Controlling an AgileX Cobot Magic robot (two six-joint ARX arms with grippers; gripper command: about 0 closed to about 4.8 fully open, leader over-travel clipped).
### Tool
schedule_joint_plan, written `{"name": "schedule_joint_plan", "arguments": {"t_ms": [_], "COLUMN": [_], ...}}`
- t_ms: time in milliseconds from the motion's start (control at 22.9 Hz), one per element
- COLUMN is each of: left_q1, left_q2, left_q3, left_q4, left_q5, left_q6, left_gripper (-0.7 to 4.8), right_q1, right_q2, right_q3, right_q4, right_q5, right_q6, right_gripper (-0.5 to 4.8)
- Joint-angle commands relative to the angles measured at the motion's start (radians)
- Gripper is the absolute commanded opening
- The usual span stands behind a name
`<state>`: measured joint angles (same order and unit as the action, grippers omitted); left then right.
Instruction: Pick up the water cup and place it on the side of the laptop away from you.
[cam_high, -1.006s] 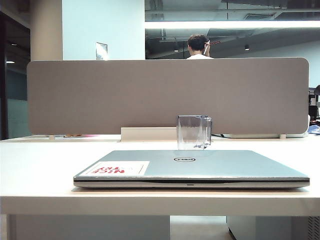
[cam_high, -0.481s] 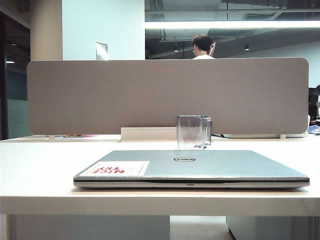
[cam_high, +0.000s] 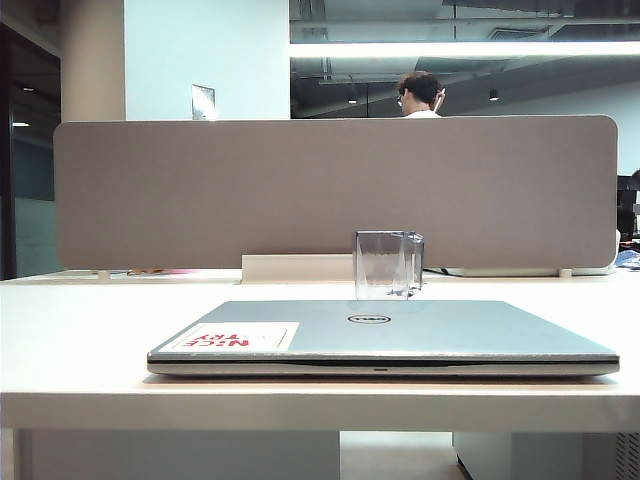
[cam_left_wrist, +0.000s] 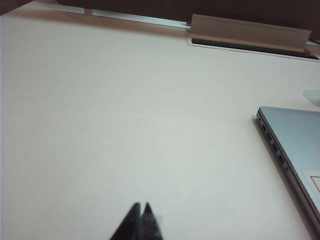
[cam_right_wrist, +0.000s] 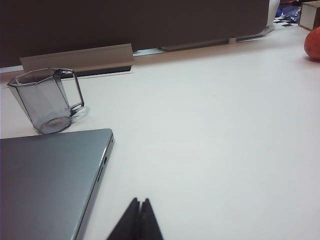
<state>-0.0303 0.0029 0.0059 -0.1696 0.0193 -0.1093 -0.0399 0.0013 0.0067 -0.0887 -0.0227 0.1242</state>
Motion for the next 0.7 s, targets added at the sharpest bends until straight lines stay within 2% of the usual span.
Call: {"name": "schedule_joint_plan", "arguments": {"t_ms": [44, 219, 700], "left_q1": [0.001, 0.002, 0.001], "left_q2": [0.001, 0.001, 0.001], "left_q3": [0.002, 0.002, 0.002], "left_q4": [-0.015, -0.01, -0.002], "left_q5": [0.0, -0.016, -0.016], "left_q6": [0.006, 0.052, 0.05], "left_gripper": [-0.06, -0.06, -0.06], "right_q1": [0.0, 0.0, 0.0], "right_q2": [-0.002, -0.001, -0.002], "right_q3": [-0.006, -0.006, -0.006], "right_q4": [0.01, 0.01, 0.01], "right_q5": [0.002, 0.002, 0.002], "right_q6": [0.003, 0.003, 0.003], "right_gripper": [-0.05, -0.05, -0.05]}}
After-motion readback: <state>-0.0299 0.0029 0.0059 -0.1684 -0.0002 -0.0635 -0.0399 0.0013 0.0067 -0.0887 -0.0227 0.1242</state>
